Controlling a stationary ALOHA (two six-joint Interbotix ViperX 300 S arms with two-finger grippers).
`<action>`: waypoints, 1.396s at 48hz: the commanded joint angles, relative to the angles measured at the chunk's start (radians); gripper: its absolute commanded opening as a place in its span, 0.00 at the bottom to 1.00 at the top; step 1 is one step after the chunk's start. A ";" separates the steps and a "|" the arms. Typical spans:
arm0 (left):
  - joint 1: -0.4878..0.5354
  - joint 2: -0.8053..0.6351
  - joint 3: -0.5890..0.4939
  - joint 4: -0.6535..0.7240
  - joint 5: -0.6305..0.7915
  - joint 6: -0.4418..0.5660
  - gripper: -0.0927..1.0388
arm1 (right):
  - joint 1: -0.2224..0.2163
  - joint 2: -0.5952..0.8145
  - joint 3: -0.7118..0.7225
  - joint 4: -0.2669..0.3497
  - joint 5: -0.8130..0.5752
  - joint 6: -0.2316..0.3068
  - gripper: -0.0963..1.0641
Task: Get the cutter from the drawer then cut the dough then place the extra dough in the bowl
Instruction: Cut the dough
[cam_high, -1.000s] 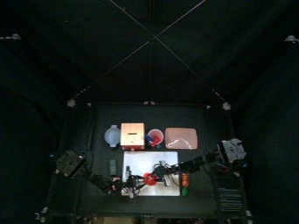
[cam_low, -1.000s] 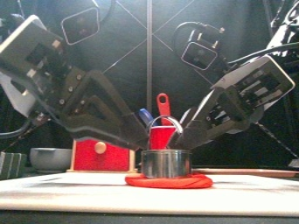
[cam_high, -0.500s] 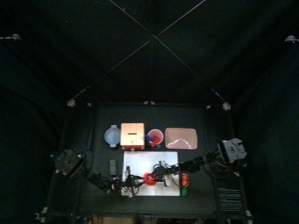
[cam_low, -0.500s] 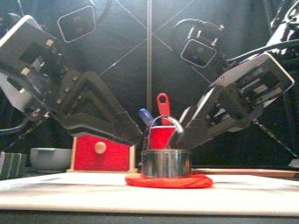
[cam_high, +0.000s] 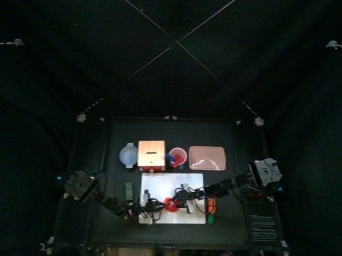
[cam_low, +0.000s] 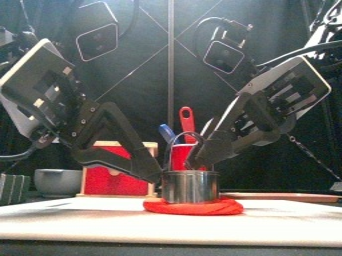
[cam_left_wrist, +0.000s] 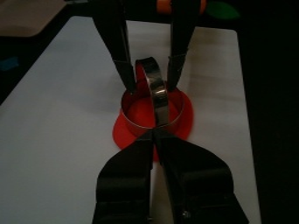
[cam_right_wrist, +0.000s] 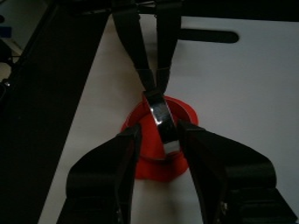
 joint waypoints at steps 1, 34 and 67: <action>0.006 -0.012 -0.017 -0.002 0.003 -0.002 0.55 | -0.002 -0.040 -0.017 0.000 -0.003 -0.003 0.74; 0.008 0.008 -0.021 -0.006 0.011 -0.005 0.49 | -0.002 -0.040 -0.015 -0.002 -0.002 -0.009 0.64; 0.020 0.017 -0.025 -0.037 0.072 -0.006 0.48 | -0.002 -0.043 -0.018 -0.002 0.009 -0.011 0.53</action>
